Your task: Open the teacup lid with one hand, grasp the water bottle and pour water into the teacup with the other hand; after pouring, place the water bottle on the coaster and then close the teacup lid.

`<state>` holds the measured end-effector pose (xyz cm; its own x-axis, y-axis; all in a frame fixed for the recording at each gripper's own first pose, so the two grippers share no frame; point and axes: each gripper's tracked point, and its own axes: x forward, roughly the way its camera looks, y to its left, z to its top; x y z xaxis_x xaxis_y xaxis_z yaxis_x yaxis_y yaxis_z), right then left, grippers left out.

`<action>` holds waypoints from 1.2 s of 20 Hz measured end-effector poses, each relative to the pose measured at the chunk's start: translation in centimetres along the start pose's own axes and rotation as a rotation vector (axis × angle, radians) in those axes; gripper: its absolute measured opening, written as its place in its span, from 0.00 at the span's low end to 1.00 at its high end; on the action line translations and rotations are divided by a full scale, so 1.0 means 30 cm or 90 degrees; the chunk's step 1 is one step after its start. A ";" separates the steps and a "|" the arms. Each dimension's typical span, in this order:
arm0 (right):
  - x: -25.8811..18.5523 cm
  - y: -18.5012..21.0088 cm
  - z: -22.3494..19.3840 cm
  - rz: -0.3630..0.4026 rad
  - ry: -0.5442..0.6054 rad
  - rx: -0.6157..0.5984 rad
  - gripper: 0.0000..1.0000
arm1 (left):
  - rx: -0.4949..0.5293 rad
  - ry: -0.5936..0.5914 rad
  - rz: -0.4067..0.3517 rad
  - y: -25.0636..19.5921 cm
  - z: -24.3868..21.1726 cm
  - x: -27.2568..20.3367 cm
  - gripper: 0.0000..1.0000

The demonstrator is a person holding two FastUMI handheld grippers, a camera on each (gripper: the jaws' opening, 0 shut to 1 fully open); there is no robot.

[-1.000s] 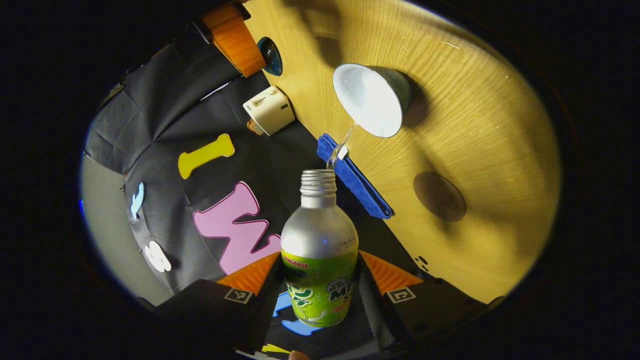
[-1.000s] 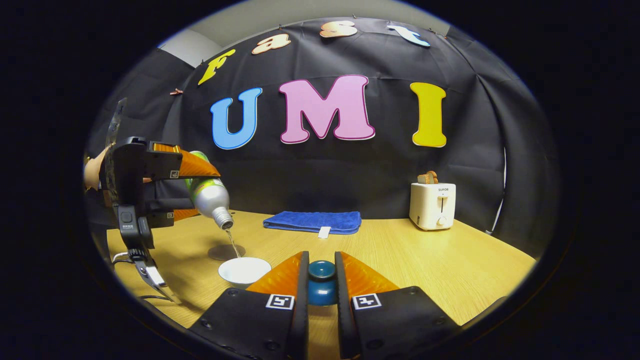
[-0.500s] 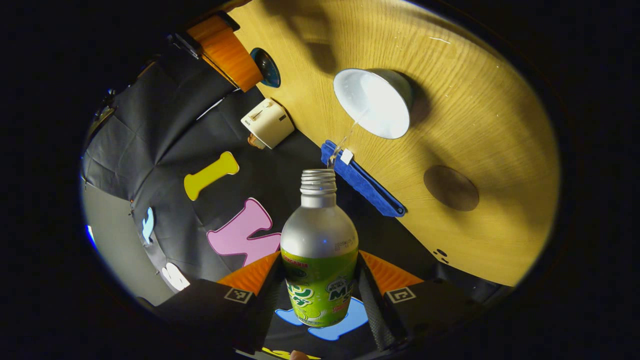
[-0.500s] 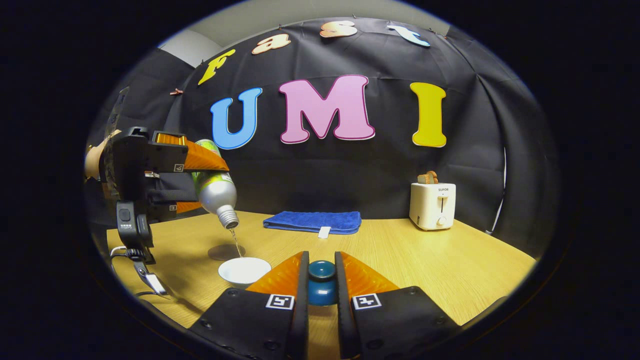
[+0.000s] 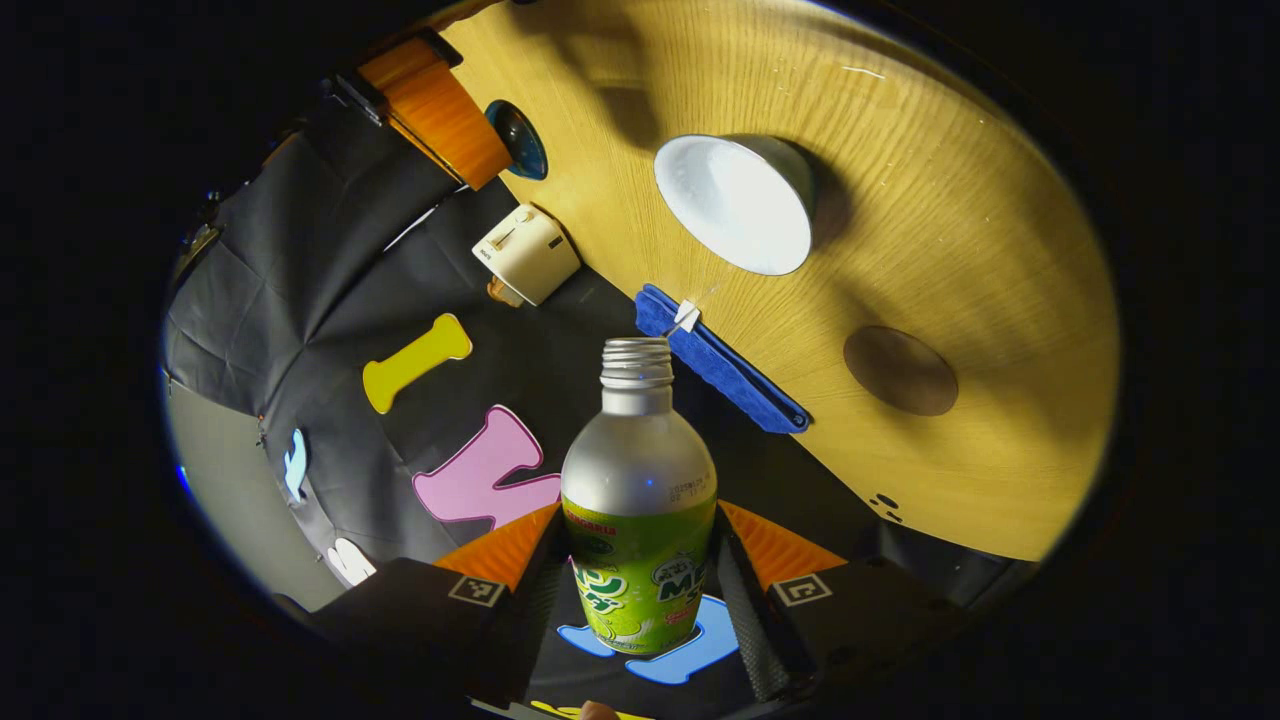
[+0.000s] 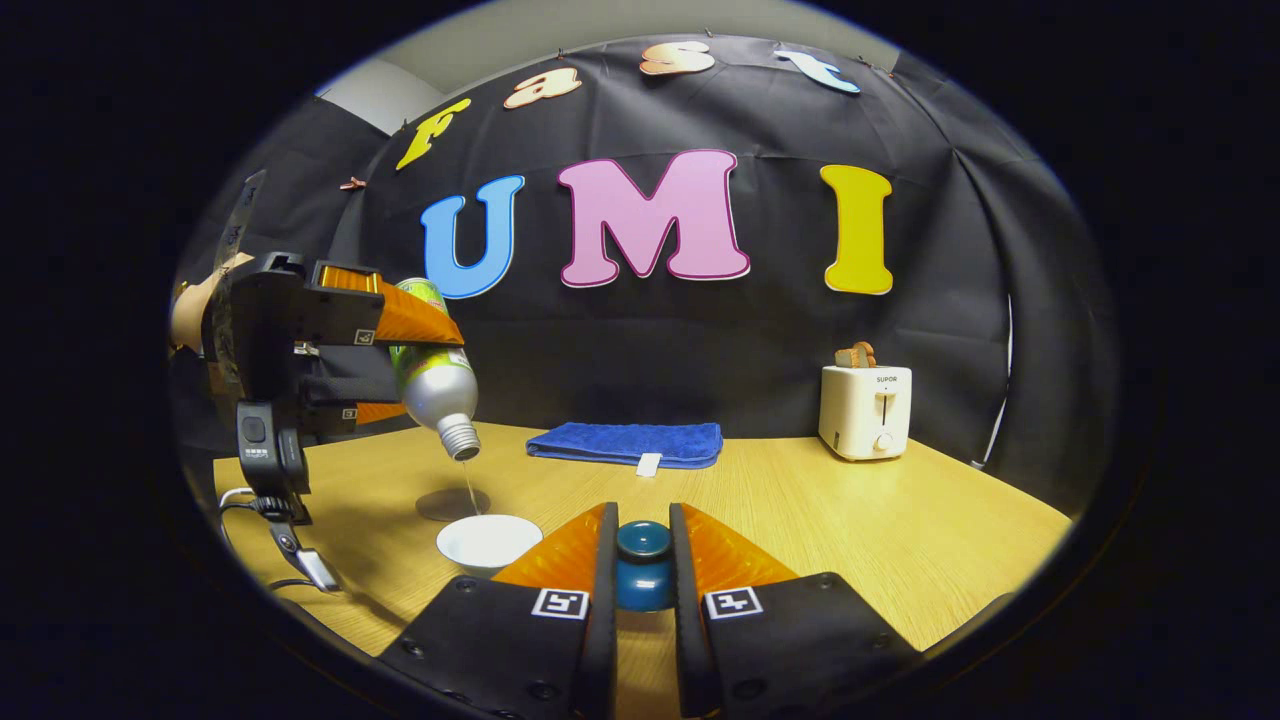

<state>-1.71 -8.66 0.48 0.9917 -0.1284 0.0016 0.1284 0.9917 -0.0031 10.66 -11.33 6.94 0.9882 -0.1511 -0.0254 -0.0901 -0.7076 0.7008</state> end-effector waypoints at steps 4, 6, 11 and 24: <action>0.001 0.001 0.000 0.000 0.000 0.000 0.28 | -0.034 -0.007 0.004 -0.007 0.008 0.001 0.82; 0.000 0.001 0.000 0.000 0.000 0.000 0.28 | -0.079 -0.008 -0.004 -0.043 0.023 0.005 0.81; 0.001 0.000 0.000 0.000 0.000 0.000 0.28 | -0.291 0.005 -0.027 -0.136 0.045 -0.005 0.81; 0.000 0.001 0.001 0.000 0.000 0.000 0.28 | -1.130 -0.028 -0.047 -0.176 0.116 0.013 0.80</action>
<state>-1.72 -8.63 0.51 0.9917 -0.1288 0.0022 0.1289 0.9917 -0.0030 11.07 -10.07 0.75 0.9773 -0.1936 -0.0864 0.2088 0.8081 0.5509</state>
